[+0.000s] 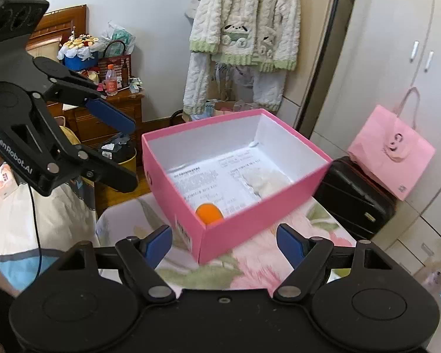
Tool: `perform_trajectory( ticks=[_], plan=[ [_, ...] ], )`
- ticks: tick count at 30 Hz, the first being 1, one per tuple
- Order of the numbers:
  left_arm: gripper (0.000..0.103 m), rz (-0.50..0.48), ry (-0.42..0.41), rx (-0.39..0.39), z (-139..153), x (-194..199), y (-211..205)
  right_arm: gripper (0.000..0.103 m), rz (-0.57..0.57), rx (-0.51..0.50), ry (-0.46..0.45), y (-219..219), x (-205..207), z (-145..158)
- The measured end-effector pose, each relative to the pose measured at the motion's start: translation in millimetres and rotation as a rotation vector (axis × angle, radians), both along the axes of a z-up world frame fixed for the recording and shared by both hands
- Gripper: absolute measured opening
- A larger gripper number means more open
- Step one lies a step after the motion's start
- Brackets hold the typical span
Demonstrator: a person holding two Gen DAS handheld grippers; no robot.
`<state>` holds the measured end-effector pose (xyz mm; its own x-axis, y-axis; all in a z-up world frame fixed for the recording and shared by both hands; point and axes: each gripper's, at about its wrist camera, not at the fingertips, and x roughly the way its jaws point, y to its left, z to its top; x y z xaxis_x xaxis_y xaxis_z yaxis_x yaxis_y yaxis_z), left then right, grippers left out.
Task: Organize soft objects
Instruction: 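Move the right tool back to the table toward the white plush toy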
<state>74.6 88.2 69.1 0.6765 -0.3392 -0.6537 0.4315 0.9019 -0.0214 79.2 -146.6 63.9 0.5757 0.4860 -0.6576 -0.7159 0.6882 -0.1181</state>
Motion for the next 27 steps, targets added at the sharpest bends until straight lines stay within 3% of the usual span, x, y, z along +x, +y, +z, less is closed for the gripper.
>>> perform_trajectory(
  ticks=[9,19,27],
  plan=[
    [0.089,-0.15,-0.024,0.053,-16,-22,-62,0.086,-0.108,0.055,0.003,-74,-52,-19],
    [0.089,-0.259,0.077,0.024,-58,2,-118,0.087,-0.217,0.065,0.055,-122,-56,-94],
    [0.089,-0.312,0.094,0.055,-109,24,-161,0.087,-0.219,0.135,-0.011,-140,-50,-145]
  ],
)
